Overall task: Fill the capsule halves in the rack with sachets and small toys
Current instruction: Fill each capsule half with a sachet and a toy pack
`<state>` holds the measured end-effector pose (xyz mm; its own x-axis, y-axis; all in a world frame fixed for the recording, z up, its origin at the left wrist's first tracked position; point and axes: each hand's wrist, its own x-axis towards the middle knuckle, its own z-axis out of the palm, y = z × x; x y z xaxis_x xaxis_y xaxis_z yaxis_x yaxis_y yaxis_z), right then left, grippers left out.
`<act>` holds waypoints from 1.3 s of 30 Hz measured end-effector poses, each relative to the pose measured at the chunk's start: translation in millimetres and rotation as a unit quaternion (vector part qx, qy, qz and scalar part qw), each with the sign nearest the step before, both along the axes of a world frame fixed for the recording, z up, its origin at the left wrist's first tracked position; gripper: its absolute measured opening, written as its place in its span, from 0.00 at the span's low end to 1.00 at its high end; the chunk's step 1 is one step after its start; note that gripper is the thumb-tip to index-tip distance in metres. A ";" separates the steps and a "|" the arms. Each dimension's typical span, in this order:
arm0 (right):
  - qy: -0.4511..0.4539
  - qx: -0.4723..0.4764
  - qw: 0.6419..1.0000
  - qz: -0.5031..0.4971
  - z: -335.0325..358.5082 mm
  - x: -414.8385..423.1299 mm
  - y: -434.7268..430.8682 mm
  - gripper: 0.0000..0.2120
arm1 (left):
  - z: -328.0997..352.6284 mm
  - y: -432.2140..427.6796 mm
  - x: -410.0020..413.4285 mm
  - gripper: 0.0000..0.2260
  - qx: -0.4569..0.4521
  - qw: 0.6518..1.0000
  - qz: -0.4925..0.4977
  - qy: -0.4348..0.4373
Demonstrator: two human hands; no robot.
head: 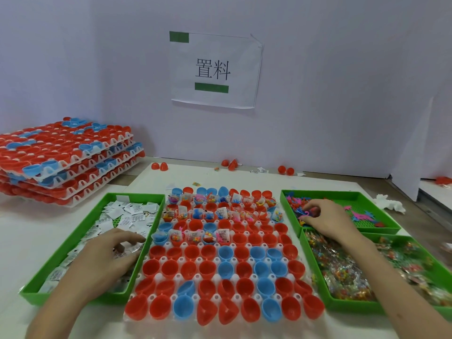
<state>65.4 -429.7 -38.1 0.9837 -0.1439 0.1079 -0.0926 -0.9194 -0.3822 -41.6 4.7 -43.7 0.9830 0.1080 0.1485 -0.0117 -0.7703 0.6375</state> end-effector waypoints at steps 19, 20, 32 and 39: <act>-0.161 0.126 0.978 -0.037 4.1 -4.7 -0.6 0.08 | -4.1 1.9 2.5 0.12 -0.046 0.997 0.057 -0.035; -0.162 0.134 0.977 -0.037 4.8 -5.0 -0.5 0.09 | -4.1 2.0 1.9 0.12 -0.048 0.996 0.059 -0.040; -0.157 0.224 0.957 -0.098 16.4 -9.7 -0.1 0.10 | -2.7 14.3 -2.2 0.11 -0.167 0.969 0.130 -0.127; -0.192 0.262 0.942 -0.088 28.3 -17.2 5.0 0.11 | 19.9 3.1 -15.8 0.11 -0.286 0.939 0.104 -0.162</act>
